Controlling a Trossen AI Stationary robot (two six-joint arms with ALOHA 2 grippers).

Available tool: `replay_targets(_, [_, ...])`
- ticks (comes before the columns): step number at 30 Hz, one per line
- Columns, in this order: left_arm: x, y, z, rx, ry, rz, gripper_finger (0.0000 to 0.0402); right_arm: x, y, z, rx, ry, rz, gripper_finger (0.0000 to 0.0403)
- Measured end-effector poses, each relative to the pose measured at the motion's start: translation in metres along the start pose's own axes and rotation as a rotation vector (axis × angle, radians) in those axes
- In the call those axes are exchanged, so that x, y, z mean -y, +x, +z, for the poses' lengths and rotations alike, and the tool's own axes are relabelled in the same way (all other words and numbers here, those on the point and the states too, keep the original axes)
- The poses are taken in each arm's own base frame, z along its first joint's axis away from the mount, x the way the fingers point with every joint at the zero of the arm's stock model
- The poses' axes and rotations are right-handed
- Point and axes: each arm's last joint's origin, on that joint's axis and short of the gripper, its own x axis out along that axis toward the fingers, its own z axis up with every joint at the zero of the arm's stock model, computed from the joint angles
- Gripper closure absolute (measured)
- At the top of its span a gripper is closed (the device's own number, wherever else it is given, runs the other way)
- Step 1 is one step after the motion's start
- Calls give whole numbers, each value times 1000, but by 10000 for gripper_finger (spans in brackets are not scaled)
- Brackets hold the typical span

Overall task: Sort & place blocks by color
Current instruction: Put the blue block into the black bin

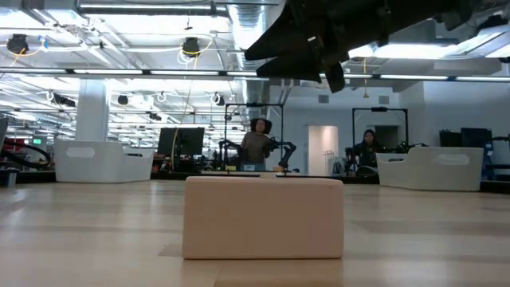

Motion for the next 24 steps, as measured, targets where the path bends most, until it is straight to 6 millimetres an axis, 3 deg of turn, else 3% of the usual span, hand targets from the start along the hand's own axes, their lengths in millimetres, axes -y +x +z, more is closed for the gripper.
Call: replay_targets(24, [2,28,-4,-102,-36,137,259,3,-1,-8,-80,-31,-8,210])
